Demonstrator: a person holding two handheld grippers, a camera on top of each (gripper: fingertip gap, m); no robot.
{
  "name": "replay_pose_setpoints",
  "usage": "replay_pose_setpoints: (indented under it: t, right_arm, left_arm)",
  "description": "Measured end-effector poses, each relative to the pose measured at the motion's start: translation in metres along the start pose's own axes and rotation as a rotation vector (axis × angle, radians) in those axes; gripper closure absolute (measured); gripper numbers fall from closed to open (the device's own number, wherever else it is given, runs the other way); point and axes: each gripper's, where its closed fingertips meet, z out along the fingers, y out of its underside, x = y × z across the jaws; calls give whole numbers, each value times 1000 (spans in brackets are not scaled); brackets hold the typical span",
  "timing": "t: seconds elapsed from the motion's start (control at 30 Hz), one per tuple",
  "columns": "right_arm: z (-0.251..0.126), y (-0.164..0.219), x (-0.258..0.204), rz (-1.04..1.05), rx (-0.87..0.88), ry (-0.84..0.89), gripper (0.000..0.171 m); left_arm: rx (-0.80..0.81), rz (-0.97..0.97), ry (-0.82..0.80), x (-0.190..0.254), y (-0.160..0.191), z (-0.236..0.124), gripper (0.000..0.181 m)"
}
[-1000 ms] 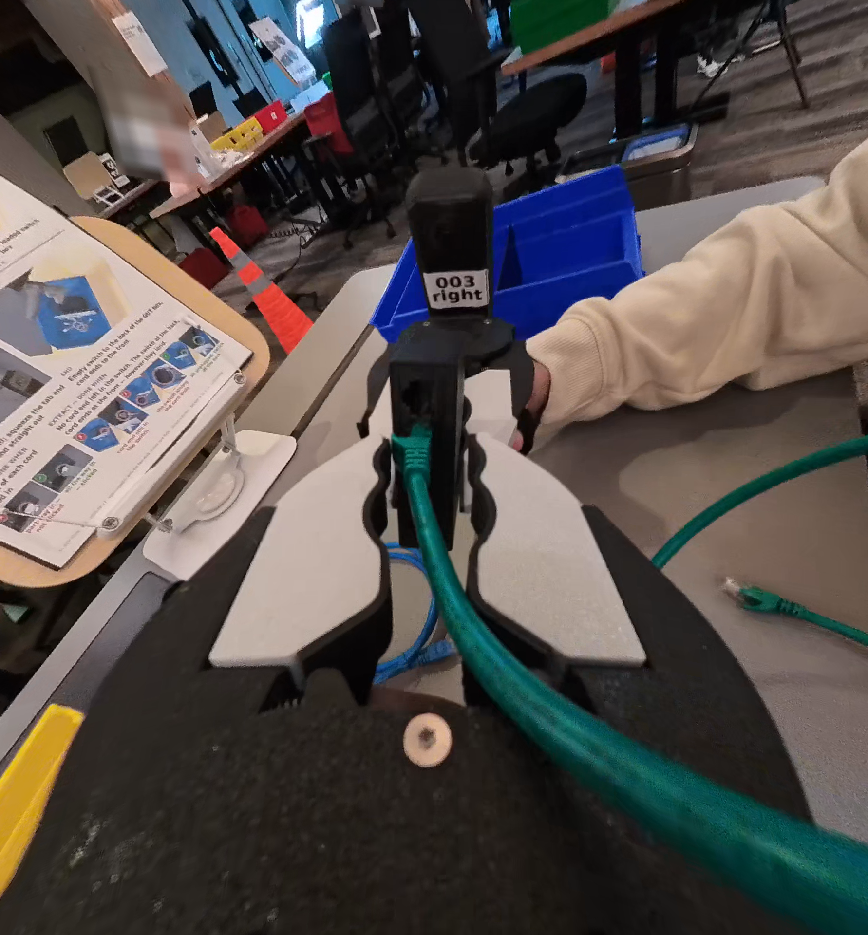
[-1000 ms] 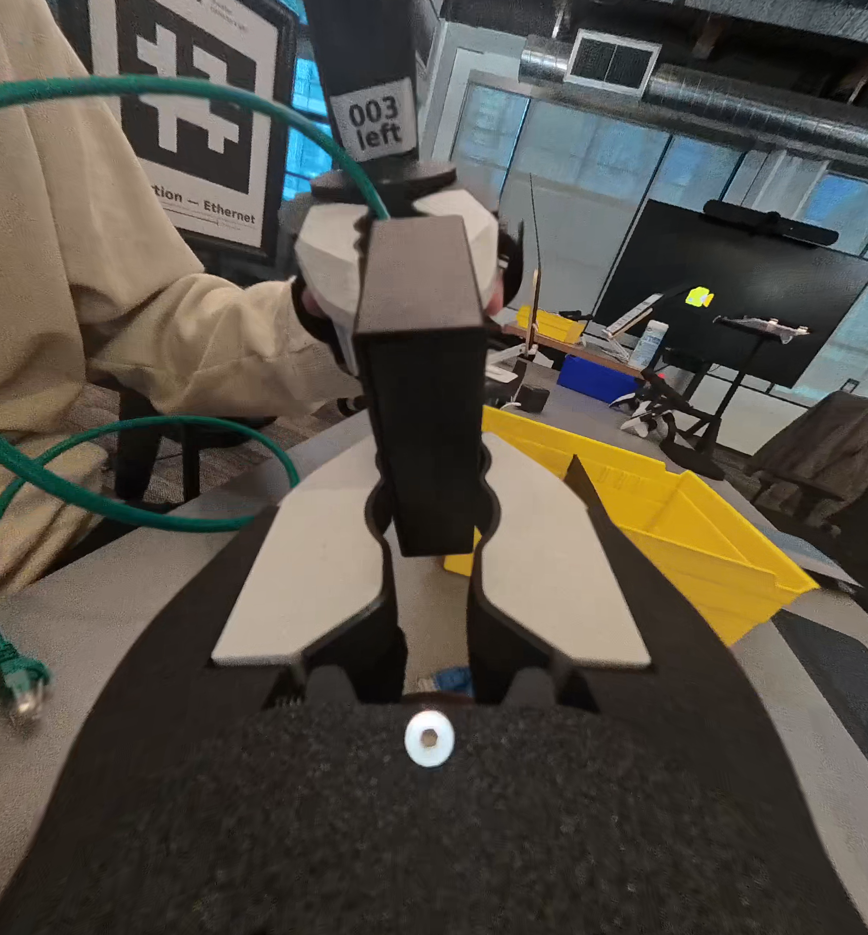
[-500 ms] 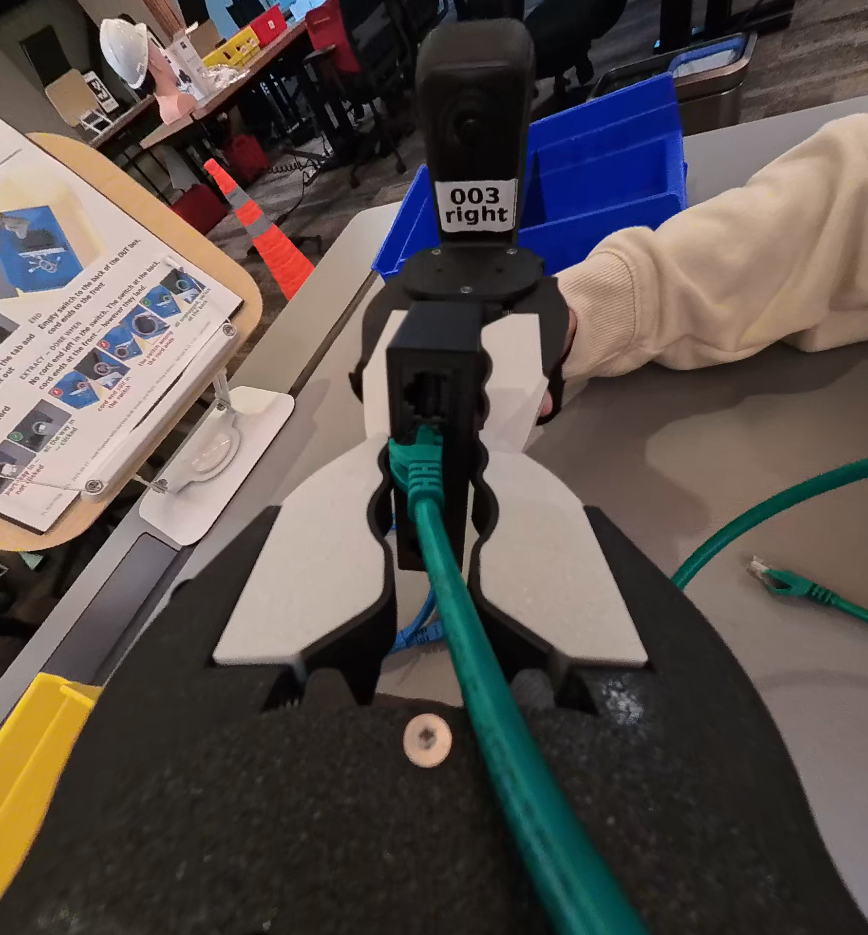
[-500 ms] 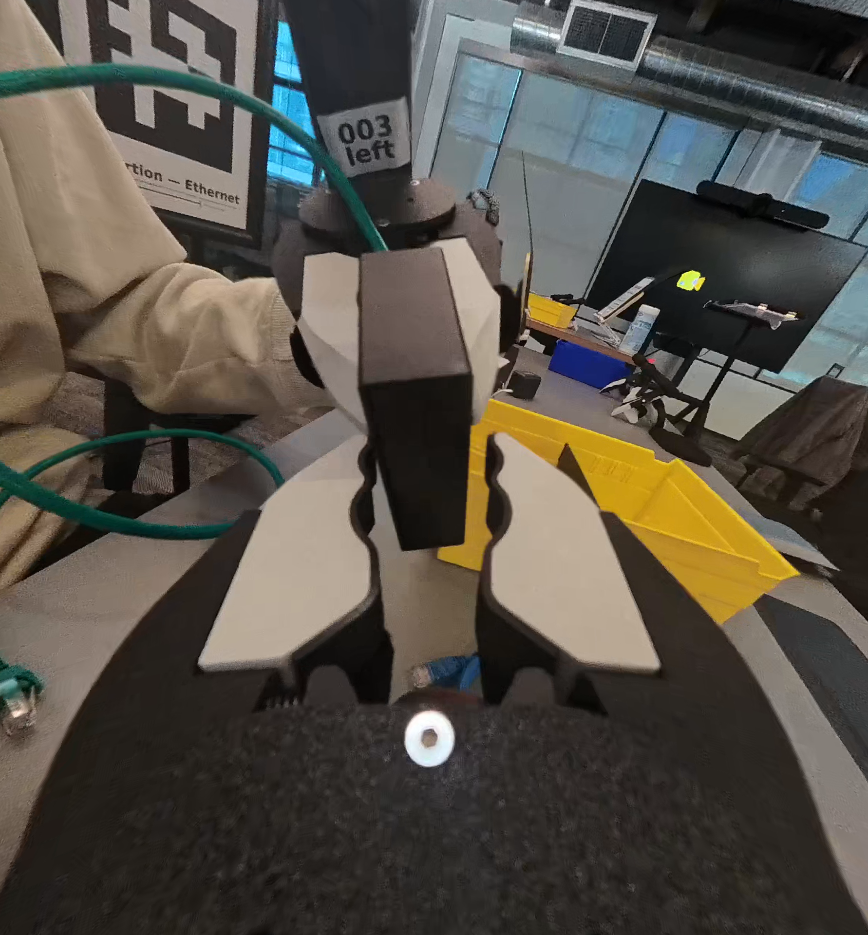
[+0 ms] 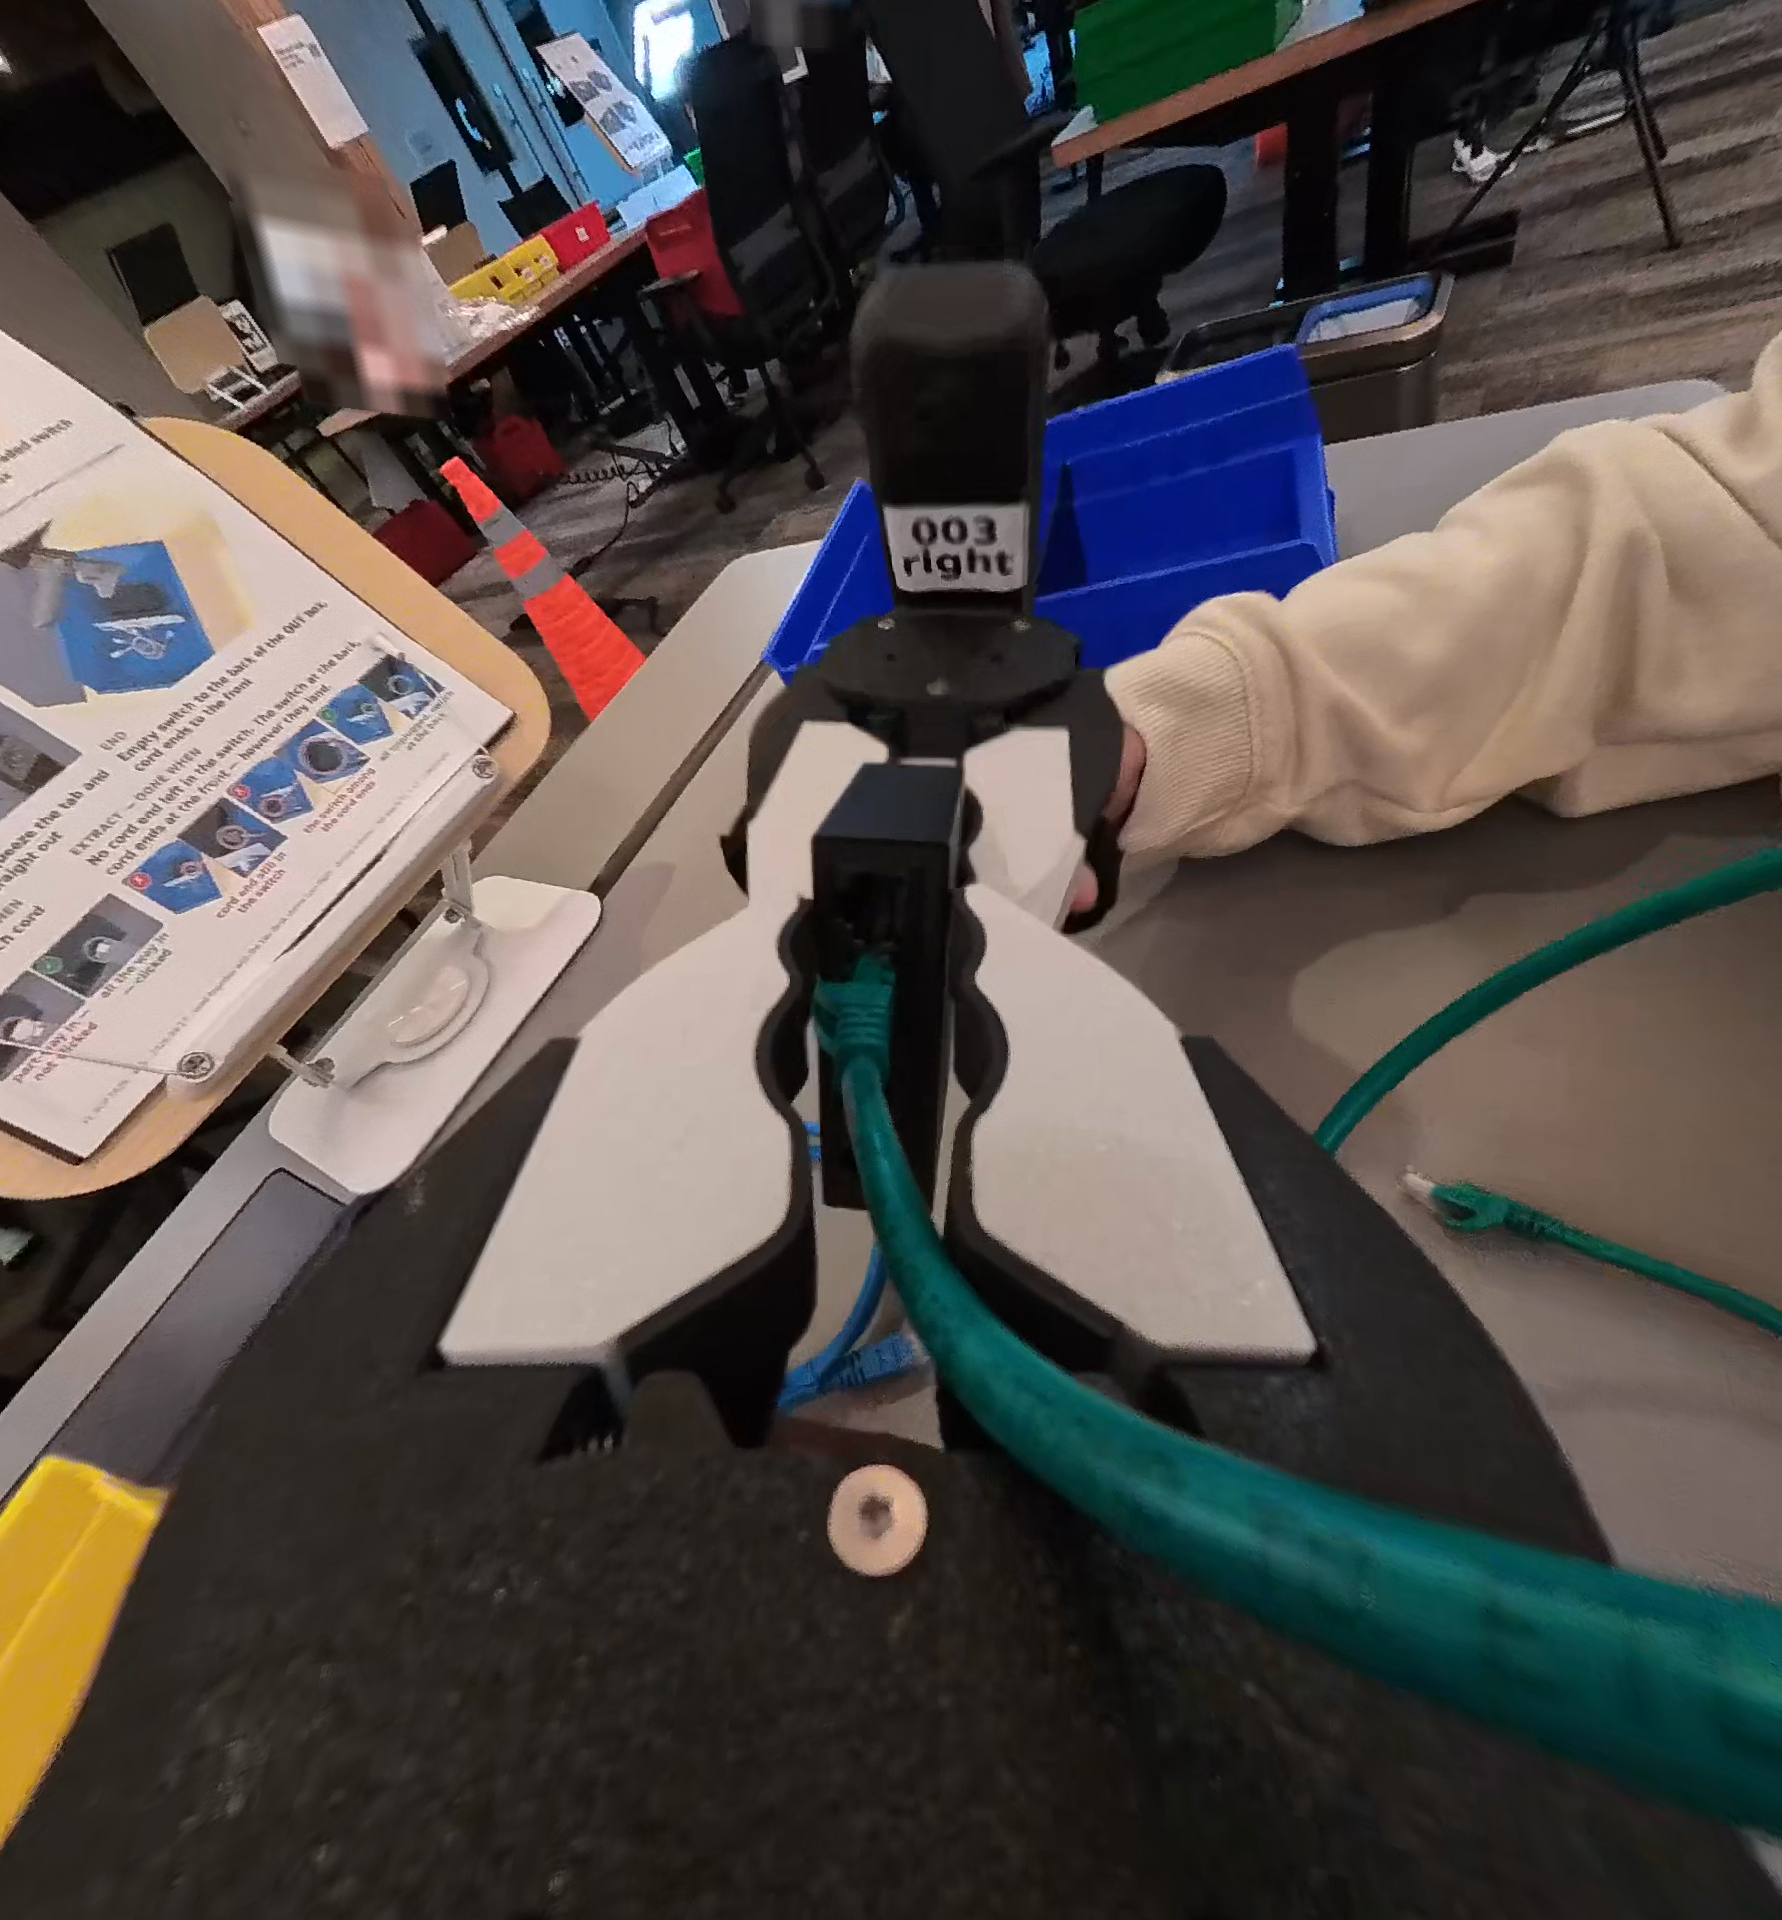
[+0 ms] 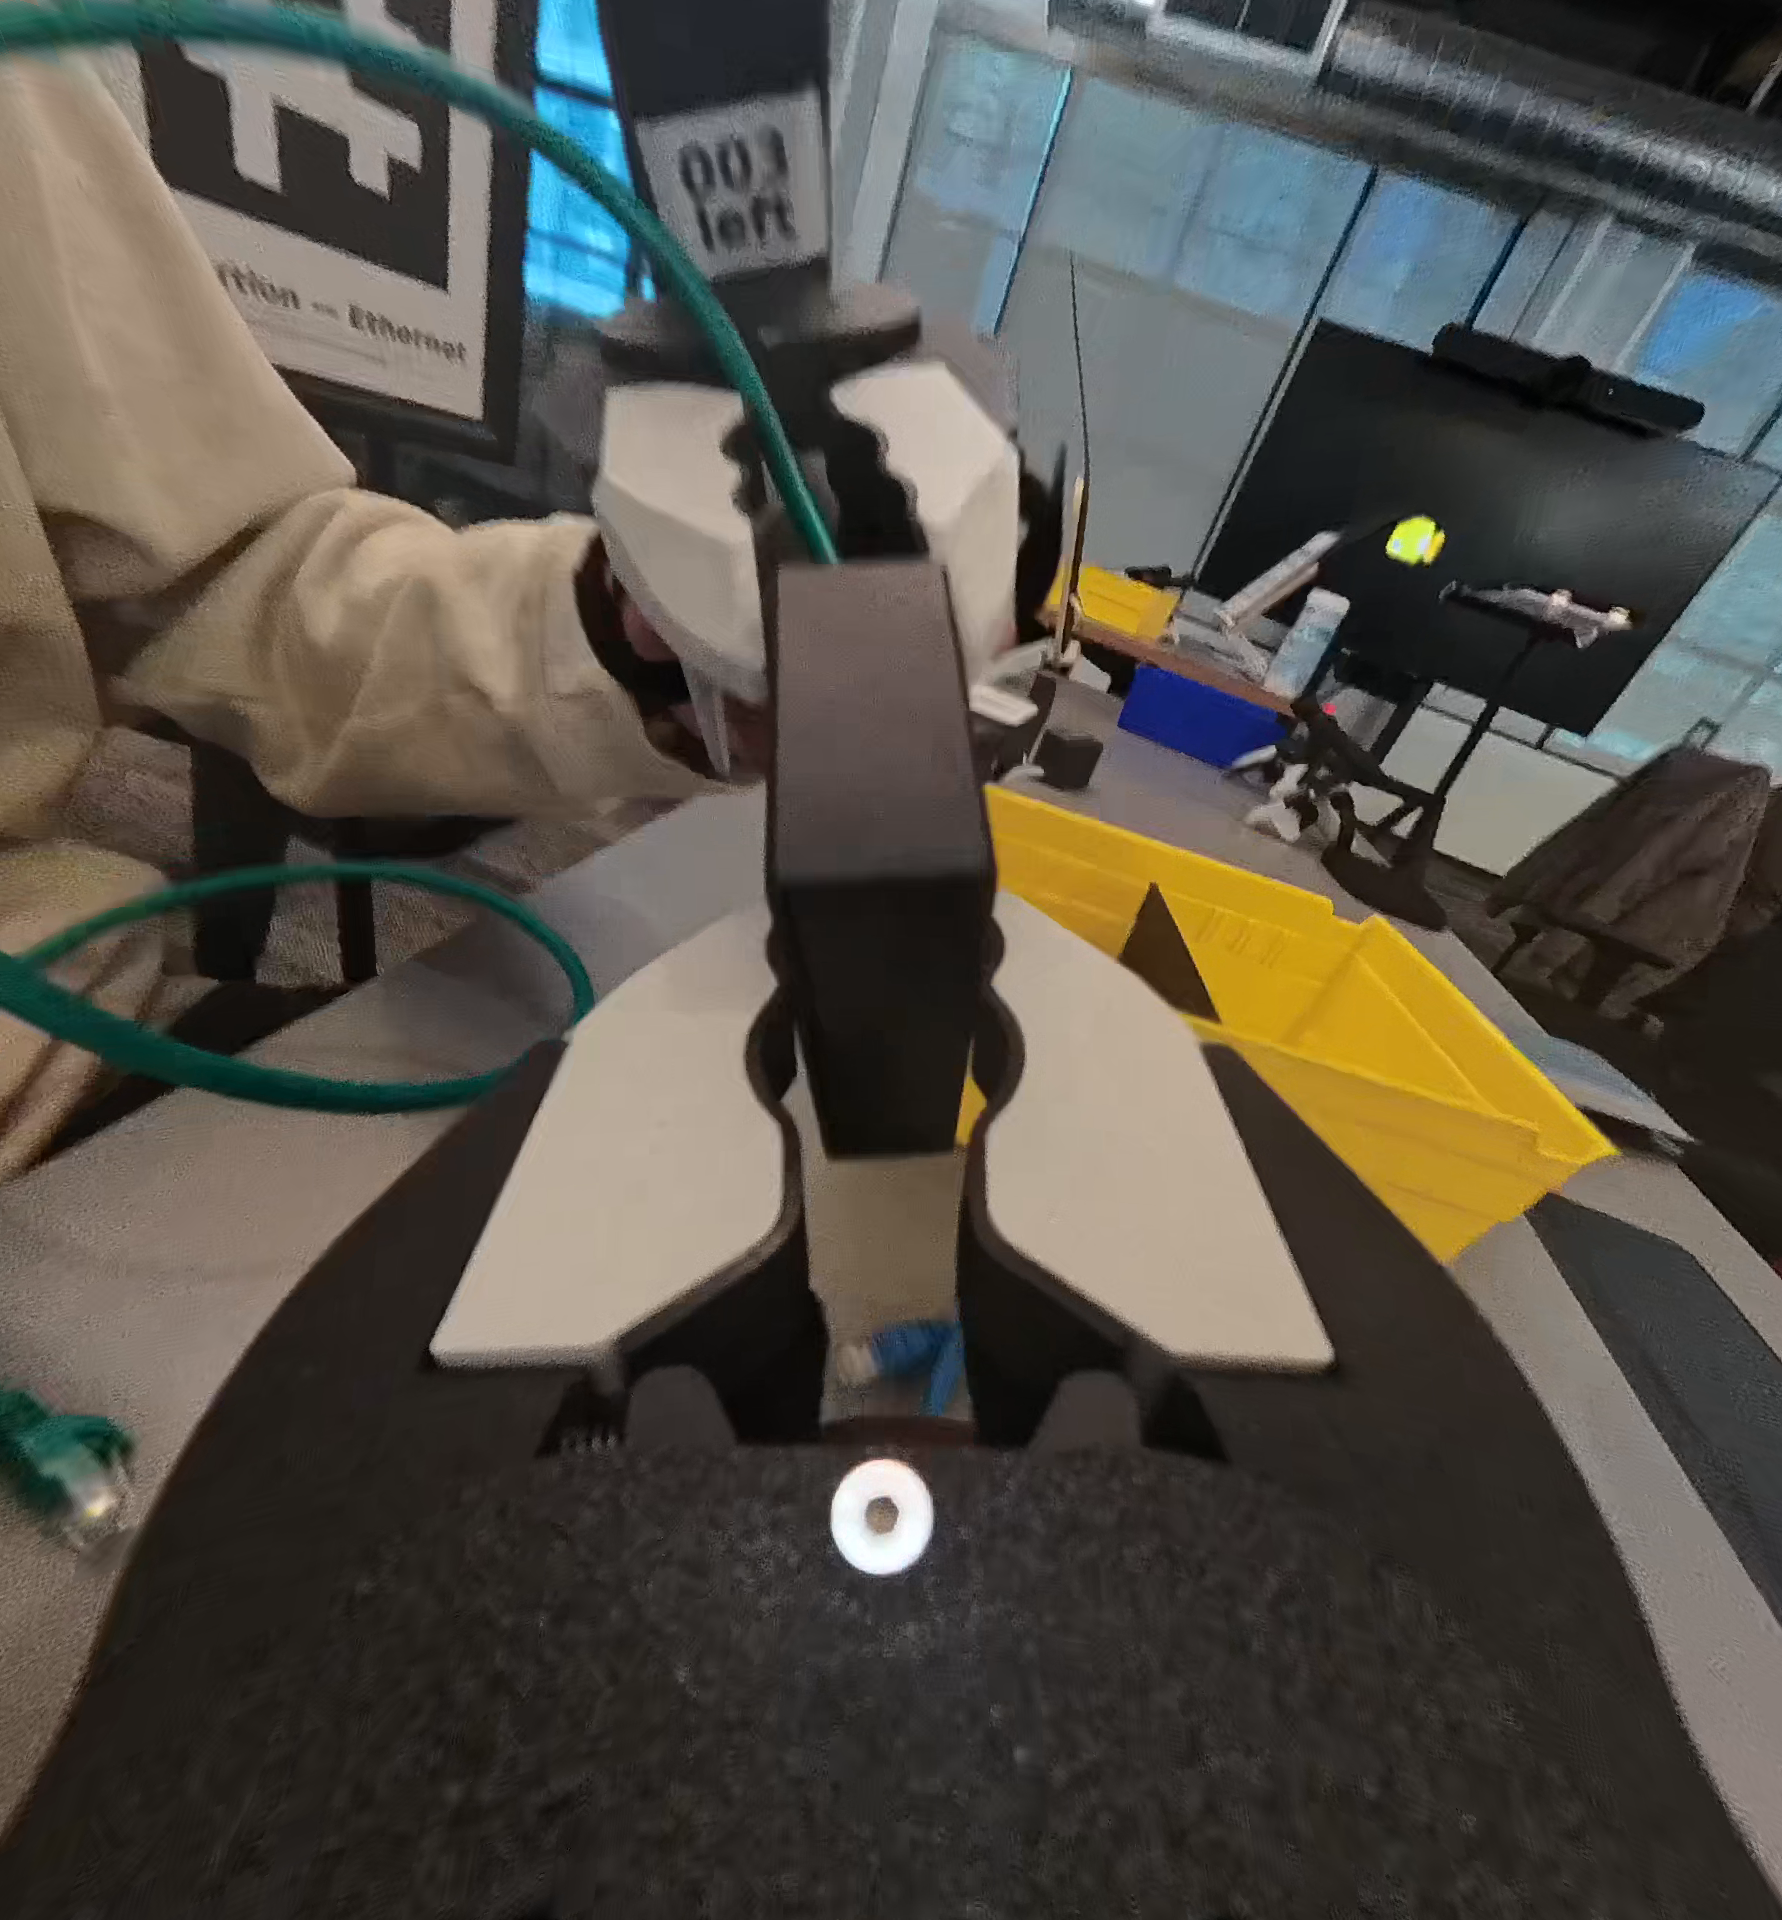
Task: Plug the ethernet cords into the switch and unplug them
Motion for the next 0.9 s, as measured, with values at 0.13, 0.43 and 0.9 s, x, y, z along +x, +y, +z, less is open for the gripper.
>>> replay_pose_setpoints:
  t: [0.13, 0.43, 0.9]
  right_arm:
    - [3, -23, -5, -10, 73, -23, 141]
    - [1, -4, -2, -42, 25, 22, 131]
    - [7, -10, -8, -32, 68, -3, 141]
  left_arm:
    - [37, 41, -33, 2, -2, 4, 158]
    - [21, 95, -26, 8, -6, 6, 158]
    - [64, 46, -70, 9, -18, 7, 157]
